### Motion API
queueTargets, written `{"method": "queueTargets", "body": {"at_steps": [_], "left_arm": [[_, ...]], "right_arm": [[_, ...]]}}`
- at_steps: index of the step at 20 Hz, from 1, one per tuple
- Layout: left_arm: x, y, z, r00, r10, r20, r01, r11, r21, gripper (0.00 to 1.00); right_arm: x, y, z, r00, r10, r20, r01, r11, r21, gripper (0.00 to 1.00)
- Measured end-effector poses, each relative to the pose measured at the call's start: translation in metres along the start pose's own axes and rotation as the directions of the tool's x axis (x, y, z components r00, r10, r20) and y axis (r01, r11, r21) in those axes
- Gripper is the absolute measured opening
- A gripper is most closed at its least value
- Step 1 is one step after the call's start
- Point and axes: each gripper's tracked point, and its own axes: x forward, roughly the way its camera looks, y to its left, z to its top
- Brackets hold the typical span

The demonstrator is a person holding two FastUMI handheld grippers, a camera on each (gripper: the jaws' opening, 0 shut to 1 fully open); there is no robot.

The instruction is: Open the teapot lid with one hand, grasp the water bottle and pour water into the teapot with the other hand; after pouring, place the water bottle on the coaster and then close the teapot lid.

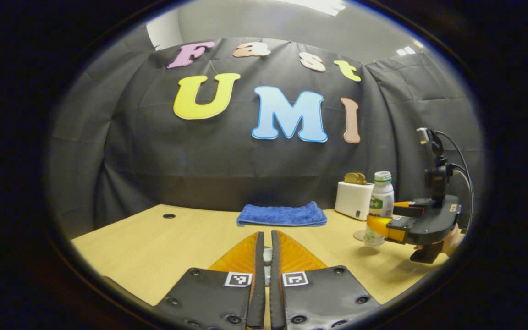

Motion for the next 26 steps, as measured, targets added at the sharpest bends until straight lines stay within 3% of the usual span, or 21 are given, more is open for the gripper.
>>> {"method": "queueTargets", "body": {"at_steps": [1, 3, 5, 6, 9, 10, 14, 15, 16, 20, 21, 26], "left_arm": [[-0.007, -0.002, -0.004, 1.000, -0.015, -0.007, 0.015, 1.000, -0.003, 0.10], [-0.023, 0.000, -0.015, 0.999, -0.024, -0.033, 0.024, 1.000, 0.001, 0.14], [-0.036, 0.002, -0.022, 0.999, -0.026, -0.042, 0.026, 1.000, 0.003, 0.10], [-0.041, 0.002, -0.024, 0.999, -0.026, -0.045, 0.026, 1.000, 0.002, 0.14], [-0.057, 0.006, -0.036, 0.998, -0.022, -0.066, 0.021, 0.999, -0.024, 0.14], [-0.062, 0.005, -0.036, 0.997, -0.031, -0.065, 0.029, 0.999, -0.036, 0.10], [-0.076, 0.010, -0.028, 0.999, -0.020, -0.041, 0.020, 1.000, -0.010, 0.10], [-0.079, 0.009, -0.029, 0.999, -0.023, -0.037, 0.023, 1.000, -0.008, 0.14], [-0.082, 0.009, -0.028, 0.999, -0.023, -0.036, 0.023, 1.000, -0.003, 0.10], [-0.092, 0.017, -0.033, 0.999, -0.001, -0.036, 0.002, 1.000, 0.025, 0.14], [-0.094, 0.018, -0.034, 0.999, 0.003, -0.032, -0.002, 1.000, 0.023, 0.10], [-0.102, 0.025, -0.032, 1.000, 0.015, -0.017, -0.015, 1.000, -0.003, 0.10]], "right_arm": [[0.001, 0.008, 0.000, 1.000, 0.016, -0.004, -0.016, 1.000, -0.026, 0.72], [0.004, 0.026, 0.003, 0.999, 0.045, -0.013, -0.046, 0.995, -0.087, 0.73], [0.008, 0.042, 0.006, 0.998, 0.057, -0.020, -0.060, 0.983, -0.173, 0.73], [0.009, 0.050, 0.008, 0.998, 0.062, -0.020, -0.065, 0.974, -0.215, 0.73], [0.013, 0.069, 0.009, 0.997, 0.078, -0.027, -0.083, 0.950, -0.300, 0.73], [0.014, 0.077, 0.008, 0.996, 0.086, -0.033, -0.092, 0.942, -0.323, 0.73], [0.021, 0.093, 0.010, 0.994, 0.096, -0.051, -0.109, 0.899, -0.423, 0.71], [0.023, 0.096, 0.011, 0.994, 0.095, -0.051, -0.108, 0.889, -0.445, 0.71], [0.026, 0.099, 0.011, 0.994, 0.095, -0.052, -0.108, 0.876, -0.471, 0.71], [0.037, 0.110, 0.013, 0.994, 0.089, -0.062, -0.108, 0.797, -0.595, 0.71], [0.040, 0.113, 0.012, 0.994, 0.092, -0.059, -0.108, 0.771, -0.627, 0.71], [0.049, 0.122, 0.013, 0.996, 0.078, -0.040, -0.081, 0.631, -0.771, 0.71]]}}
